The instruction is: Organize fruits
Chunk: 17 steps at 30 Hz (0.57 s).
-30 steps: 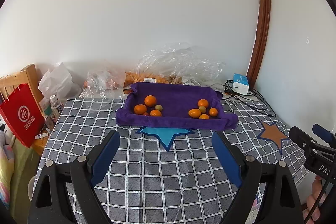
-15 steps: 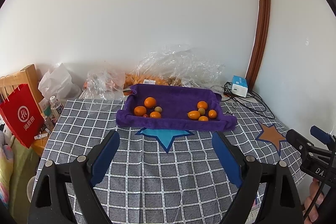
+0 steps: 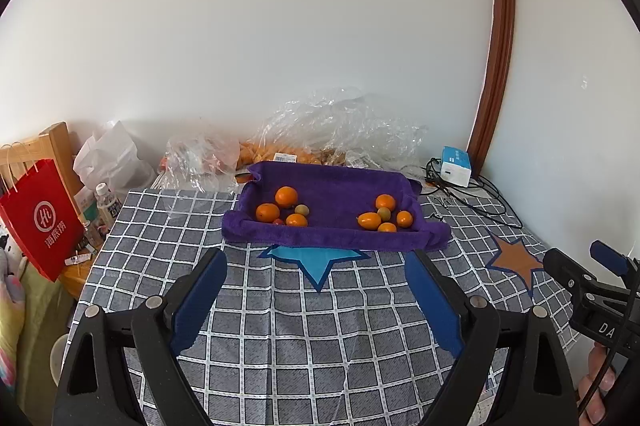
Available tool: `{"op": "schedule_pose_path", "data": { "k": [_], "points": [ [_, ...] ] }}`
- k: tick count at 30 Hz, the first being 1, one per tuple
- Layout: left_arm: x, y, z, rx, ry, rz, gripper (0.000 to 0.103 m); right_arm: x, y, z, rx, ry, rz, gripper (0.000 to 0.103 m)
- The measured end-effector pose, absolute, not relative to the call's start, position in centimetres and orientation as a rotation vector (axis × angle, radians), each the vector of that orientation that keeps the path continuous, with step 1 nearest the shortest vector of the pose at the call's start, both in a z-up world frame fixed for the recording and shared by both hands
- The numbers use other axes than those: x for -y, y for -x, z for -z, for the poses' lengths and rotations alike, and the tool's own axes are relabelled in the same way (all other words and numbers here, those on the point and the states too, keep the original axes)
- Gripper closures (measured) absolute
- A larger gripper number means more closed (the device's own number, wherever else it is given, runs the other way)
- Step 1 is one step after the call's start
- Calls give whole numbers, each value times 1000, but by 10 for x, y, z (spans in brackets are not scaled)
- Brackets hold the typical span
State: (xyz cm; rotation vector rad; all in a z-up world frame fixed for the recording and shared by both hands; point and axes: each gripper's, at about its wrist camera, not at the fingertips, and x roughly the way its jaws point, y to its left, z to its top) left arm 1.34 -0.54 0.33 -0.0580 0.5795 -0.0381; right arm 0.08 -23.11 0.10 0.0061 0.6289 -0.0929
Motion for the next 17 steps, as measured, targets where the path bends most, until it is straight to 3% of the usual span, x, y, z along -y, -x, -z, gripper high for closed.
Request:
{"op": "schedule_pose_path", "data": {
  "k": [17],
  "points": [
    [1,-15,3,-551,75,43,12,225,-11,10,-657,16,84,1]
  ]
}}
